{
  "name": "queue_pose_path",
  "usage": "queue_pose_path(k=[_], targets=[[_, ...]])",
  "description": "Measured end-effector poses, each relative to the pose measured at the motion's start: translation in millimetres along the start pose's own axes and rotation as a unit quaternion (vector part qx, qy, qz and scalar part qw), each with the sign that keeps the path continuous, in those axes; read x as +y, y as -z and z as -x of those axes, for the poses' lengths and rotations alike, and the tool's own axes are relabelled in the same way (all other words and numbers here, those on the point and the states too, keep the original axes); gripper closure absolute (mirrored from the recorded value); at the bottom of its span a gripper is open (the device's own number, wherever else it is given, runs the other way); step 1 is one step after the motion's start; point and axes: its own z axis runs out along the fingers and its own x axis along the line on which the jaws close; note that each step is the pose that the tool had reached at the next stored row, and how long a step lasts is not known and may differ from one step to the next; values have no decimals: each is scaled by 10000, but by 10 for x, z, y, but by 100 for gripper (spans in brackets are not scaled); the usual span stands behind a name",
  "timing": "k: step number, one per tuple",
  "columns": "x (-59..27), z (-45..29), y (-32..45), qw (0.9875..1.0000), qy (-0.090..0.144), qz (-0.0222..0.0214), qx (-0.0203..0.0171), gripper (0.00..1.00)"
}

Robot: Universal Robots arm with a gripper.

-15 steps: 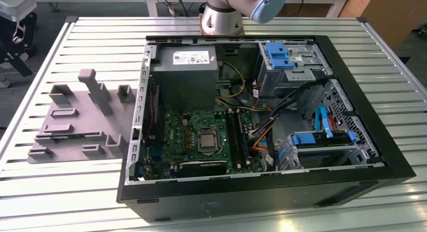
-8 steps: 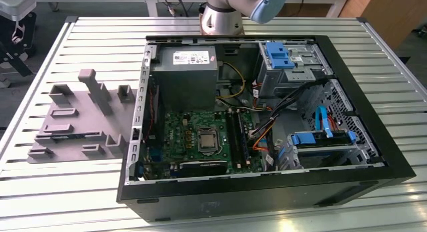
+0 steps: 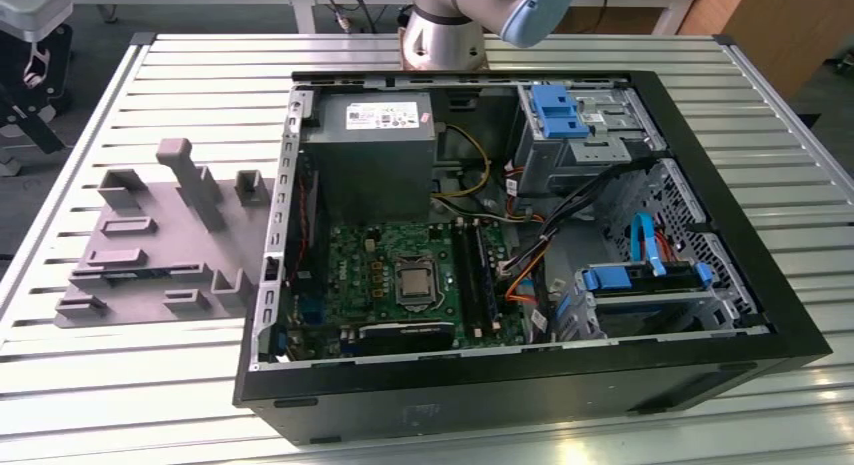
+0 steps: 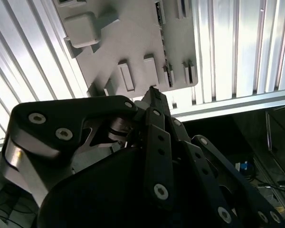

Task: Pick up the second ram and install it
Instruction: 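Pick up the second ram and move it above second insertion slot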

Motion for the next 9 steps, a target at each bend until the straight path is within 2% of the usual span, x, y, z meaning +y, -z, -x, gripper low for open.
queue_pose_path(k=[4,9], targets=[[1,-1,-1,9997,224,5,9,89],[4,-4,-1,9983,583,13,25,89]])
